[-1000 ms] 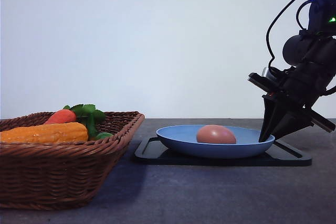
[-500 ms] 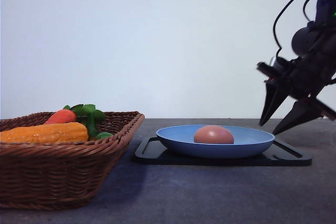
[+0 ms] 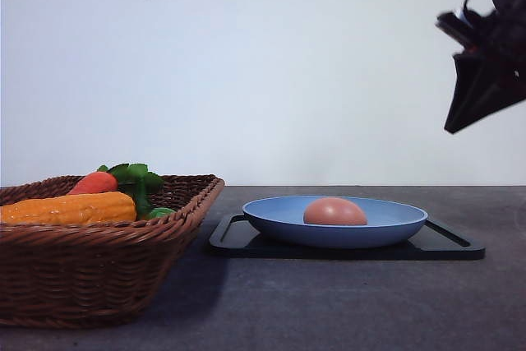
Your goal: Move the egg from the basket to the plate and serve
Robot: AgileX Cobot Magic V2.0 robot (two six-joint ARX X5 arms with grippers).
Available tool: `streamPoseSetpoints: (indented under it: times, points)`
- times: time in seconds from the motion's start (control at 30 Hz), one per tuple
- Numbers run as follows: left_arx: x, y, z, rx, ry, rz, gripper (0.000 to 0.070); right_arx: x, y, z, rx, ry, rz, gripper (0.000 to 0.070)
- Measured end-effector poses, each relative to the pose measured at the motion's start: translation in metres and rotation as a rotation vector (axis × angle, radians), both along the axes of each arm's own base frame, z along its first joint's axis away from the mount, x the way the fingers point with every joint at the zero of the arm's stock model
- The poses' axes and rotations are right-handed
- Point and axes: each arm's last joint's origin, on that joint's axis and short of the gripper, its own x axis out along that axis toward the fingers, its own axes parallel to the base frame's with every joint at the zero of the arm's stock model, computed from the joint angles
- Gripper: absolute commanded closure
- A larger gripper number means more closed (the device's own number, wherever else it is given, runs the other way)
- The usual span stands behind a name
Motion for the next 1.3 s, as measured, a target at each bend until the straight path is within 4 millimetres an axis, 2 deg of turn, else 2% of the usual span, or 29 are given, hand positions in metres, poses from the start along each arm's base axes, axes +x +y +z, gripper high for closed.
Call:
streamPoseSetpoints:
  times: [0.17,0.33,0.53,0.8,0.87,0.97,1.3]
  points:
    - [0.032,0.021,-0.015,0.01,0.049,0.17,0.07,-0.033,0.024,0.012,-0.143,-0.113,0.039,0.07]
    - [0.042,0.049,-0.022,-0.066,-0.007,0.308,0.07,-0.069,0.041,0.009,-0.245,-0.262,0.055,0.07]
    - [0.022,0.066,-0.055,-0.166,-0.046,0.361,0.07,-0.115,0.054,-0.007,-0.295,-0.517,0.02,0.07]
    - [-0.028,0.078,-0.105,-0.403,-0.173,0.351,0.07,-0.162,0.054,-0.046,-0.246,-0.768,-0.054,0.07]
    - [-0.038,0.08,-0.112,-0.439,-0.172,0.348,0.07,-0.169,0.053,-0.055,-0.226,-0.795,-0.054,0.07]
    - [-0.046,0.082,-0.111,-0.465,-0.169,0.348,0.07,-0.173,0.052,-0.062,-0.215,-0.794,-0.059,0.07]
    - [-0.047,0.083,-0.108,-0.491,-0.185,0.349,0.07,-0.172,0.052,-0.06,-0.206,-0.803,-0.068,0.07]
